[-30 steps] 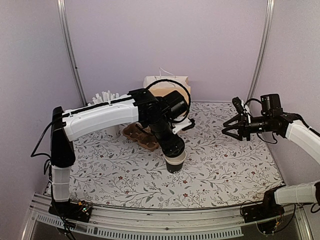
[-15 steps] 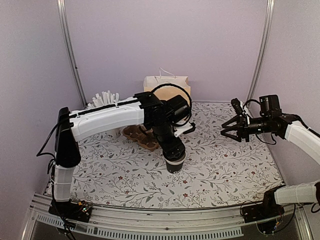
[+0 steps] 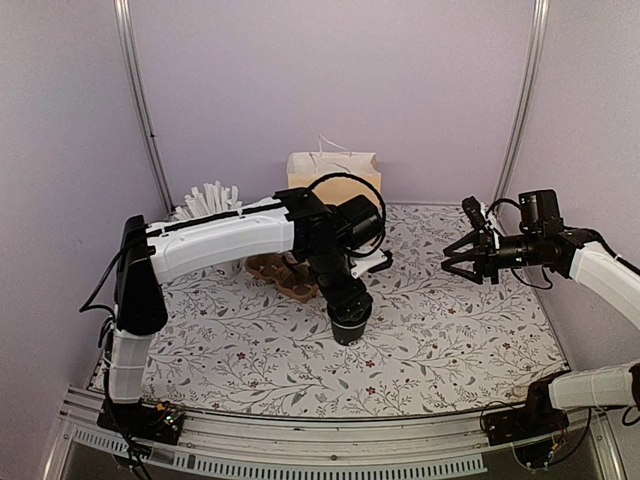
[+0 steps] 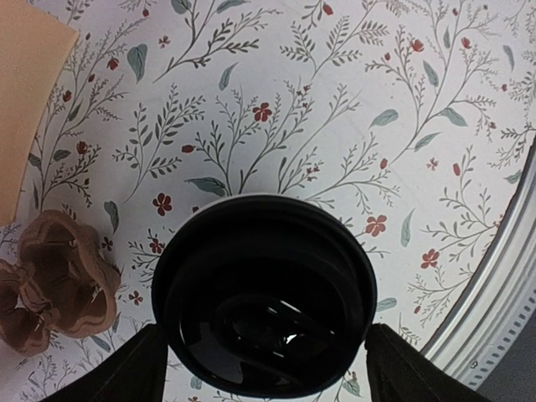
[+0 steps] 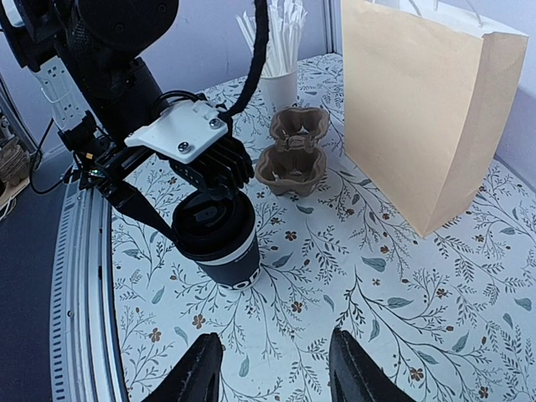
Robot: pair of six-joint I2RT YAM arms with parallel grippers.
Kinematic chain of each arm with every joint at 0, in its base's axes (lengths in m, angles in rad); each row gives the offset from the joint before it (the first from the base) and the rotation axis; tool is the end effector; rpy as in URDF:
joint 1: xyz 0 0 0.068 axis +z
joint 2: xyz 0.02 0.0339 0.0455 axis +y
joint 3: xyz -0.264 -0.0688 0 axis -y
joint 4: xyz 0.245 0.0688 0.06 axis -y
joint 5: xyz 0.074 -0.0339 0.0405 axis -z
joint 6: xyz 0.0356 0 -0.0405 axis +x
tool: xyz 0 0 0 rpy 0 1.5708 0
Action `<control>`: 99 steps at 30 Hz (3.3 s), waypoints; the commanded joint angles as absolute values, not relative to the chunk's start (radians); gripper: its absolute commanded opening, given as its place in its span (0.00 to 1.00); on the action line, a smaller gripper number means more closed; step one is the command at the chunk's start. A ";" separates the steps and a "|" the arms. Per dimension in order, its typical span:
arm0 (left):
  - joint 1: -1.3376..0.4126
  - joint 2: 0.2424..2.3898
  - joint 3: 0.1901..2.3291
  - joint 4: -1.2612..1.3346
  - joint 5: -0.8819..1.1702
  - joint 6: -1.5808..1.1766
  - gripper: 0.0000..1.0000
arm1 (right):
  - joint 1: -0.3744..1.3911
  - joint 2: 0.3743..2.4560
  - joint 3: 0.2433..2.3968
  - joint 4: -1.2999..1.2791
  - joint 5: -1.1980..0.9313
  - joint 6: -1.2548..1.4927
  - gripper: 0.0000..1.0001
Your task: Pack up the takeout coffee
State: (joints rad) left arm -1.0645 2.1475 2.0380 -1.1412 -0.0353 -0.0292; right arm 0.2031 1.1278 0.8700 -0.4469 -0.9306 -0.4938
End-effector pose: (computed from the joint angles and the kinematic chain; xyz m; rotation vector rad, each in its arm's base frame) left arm 0.2186 -0.3916 0.2637 1.4000 2.4750 -0.1958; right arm 0.2211 0.0747 0.2859 -1.1326 1.7419 0.8699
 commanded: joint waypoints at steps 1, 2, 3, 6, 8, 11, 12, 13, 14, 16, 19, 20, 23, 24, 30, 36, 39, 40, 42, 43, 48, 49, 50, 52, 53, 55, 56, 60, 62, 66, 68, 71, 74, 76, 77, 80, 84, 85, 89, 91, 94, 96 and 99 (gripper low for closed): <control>-1.052 2.158 2.067 -1.138 -0.018 -0.023 0.85 | 0.211 1.137 0.859 -0.434 -0.951 -0.500 0.46; -1.052 2.158 2.067 -1.138 -0.018 -0.022 0.85 | 0.211 1.139 0.860 -0.434 -0.951 -0.499 0.46; -1.052 2.157 2.069 -1.137 -0.020 -0.022 0.86 | 0.210 1.140 0.861 -0.434 -0.952 -0.500 0.46; -1.052 2.148 2.080 -1.136 -0.032 -0.023 0.86 | 0.211 1.140 0.861 -0.436 -0.953 -0.499 0.46; -1.051 2.130 2.090 -1.134 -0.047 -0.022 0.87 | 0.211 1.142 0.861 -0.437 -0.954 -0.496 0.46; -1.050 2.074 2.090 -1.121 -0.090 -0.014 0.87 | 0.217 1.147 0.862 -0.433 -0.945 -0.484 0.46; -1.048 2.044 2.077 -1.106 -0.111 -0.015 0.87 | 0.224 1.152 0.865 -0.431 -0.933 -0.470 0.46; -1.043 2.015 2.047 -1.081 -0.128 -0.020 0.88 | 0.236 1.160 0.871 -0.434 -0.917 -0.461 0.46; -1.033 1.979 2.013 -1.046 -0.136 -0.037 0.88 | 0.253 1.177 0.881 -0.438 -0.892 -0.448 0.46; -0.993 1.916 1.930 -0.974 -0.126 -0.102 0.90 | 0.303 1.208 0.908 -0.454 -0.842 -0.416 0.45; -0.911 1.826 1.753 -0.846 -0.073 -0.235 0.86 | 0.376 1.288 0.975 -0.498 -0.800 -0.373 0.44; -0.886 1.796 1.693 -0.798 -0.047 -0.276 0.85 | 0.403 1.324 1.000 -0.516 -0.798 -0.360 0.42; -0.863 1.717 1.525 -0.639 0.052 -0.369 0.85 | 0.476 1.424 1.050 -0.547 -0.809 -0.333 0.37; -0.861 1.699 1.482 -0.593 0.076 -0.394 0.85 | 0.501 1.444 1.053 -0.537 -0.826 -0.327 0.36; -0.854 1.634 1.300 -0.353 0.187 -0.511 0.85 | 0.548 1.490 0.995 -0.408 -0.891 -0.189 0.38; -0.848 1.674 1.234 -0.238 0.228 -0.559 0.81 | 0.554 1.627 1.057 -0.410 -0.921 -0.122 0.37; -0.848 1.705 1.233 -0.204 0.247 -0.559 0.79 | 0.557 1.662 1.063 -0.402 -0.942 -0.114 0.37; -0.847 1.715 1.234 -0.192 0.252 -0.561 0.78 | 0.557 1.673 1.070 -0.405 -0.961 -0.114 0.37; -0.847 1.733 1.233 -0.168 0.277 -0.562 0.77 | 0.558 1.687 1.084 -0.411 -0.981 -0.118 0.37; -0.847 1.742 1.235 -0.159 0.286 -0.563 0.75 | 0.558 1.694 1.090 -0.410 -0.980 -0.120 0.36; -0.848 1.793 1.247 -0.139 0.318 -0.570 0.71 | 0.557 1.719 1.113 -0.425 -0.975 -0.124 0.35; -0.847 1.799 1.248 -0.137 0.326 -0.572 0.70 | 0.557 1.725 1.116 -0.426 -0.985 -0.123 0.35; -0.847 1.804 1.248 -0.136 0.336 -0.573 0.70 | 0.557 1.731 1.120 -0.429 -0.995 -0.122 0.35; -0.847 1.808 1.242 -0.128 0.344 -0.572 0.69 | 0.559 1.745 1.129 -0.432 -1.002 -0.120 0.35; -0.847 1.809 1.239 -0.125 0.345 -0.572 0.68 | 0.557 1.753 1.137 -0.434 -1.000 -0.121 0.35; -0.847 1.810 1.232 -0.124 0.346 -0.573 0.67 | 0.557 1.769 1.149 -0.442 -1.002 -0.120 0.35; -0.848 1.811 1.229 -0.125 0.347 -0.571 0.67 | 0.557 1.776 1.152 -0.445 -1.005 -0.120 0.35; -0.846 1.818 1.209 -0.127 0.347 -0.572 0.65 | 0.558 1.804 1.167 -0.451 -1.007 -0.120 0.34; -0.844 1.818 1.196 -0.124 0.347 -0.572 0.63 | 0.557 1.820 1.175 -0.455 -1.012 -0.119 0.33; -0.838 1.821 1.164 -0.102 0.360 -0.580 0.56 | 0.557 1.845 1.187 -0.460 -1.008 -0.119 0.31; -0.833 1.826 1.149 -0.091 0.367 -0.586 0.53 | 0.558 1.854 1.192 -0.463 -1.010 -0.120 0.30; -0.824 1.835 1.135 -0.079 0.383 -0.593 0.49 | 0.557 1.870 1.199 -0.466 -0.999 -0.118 0.28; -0.822 1.847 1.128 -0.077 0.394 -0.595 0.49 | 0.557 1.892 1.201 -0.467 -0.970 -0.114 0.26; -0.819 1.858 1.123 -0.077 0.401 -0.597 0.48 | 0.558 1.912 1.204 -0.469 -0.940 -0.108 0.24; -0.819 1.862 1.119 -0.078 0.404 -0.599 0.48 | 0.558 1.924 1.204 -0.471 -0.921 -0.105 0.24; -0.814 1.875 1.102 -0.073 0.416 -0.606 0.47 | 0.558 1.951 1.204 -0.485 -0.837 -0.097 0.21; -0.799 1.888 1.070 -0.055 0.427 -0.623 0.46 | 0.558 1.986 1.203 -0.505 -0.754 -0.088 0.20; -0.795 1.889 1.062 -0.052 0.428 -0.628 0.45 | 0.558 1.992 1.205 -0.509 -0.742 -0.088 0.20; -0.784 1.881 1.040 -0.034 0.432 -0.639 0.43 | 0.560 2.009 1.233 -0.532 -0.814 -0.104 0.20; -0.785 1.866 1.033 -0.020 0.440 -0.635 0.43 | 0.560 1.997 1.247 -0.547 -0.907 -0.124 0.20; -0.786 1.833 1.028 0.031 0.461 -0.624 0.43 | 0.560 1.946 1.281 -0.595 -0.991 -0.183 0.22; -0.787 1.804 1.033 0.047 0.467 -0.610 0.47 | 0.560 1.907 1.302 -0.633 -1.018 -0.226 0.28; -0.786 1.757 1.055 0.055 0.447 -0.584 0.57 | 0.560 1.846 1.305 -0.652 -1.047 -0.257 0.38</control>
State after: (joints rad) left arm -0.7918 1.8027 1.0630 0.1207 0.4686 -0.6308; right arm 0.5518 1.9247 1.2873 -0.5728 -1.0485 -0.1722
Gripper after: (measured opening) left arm 0.524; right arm 0.337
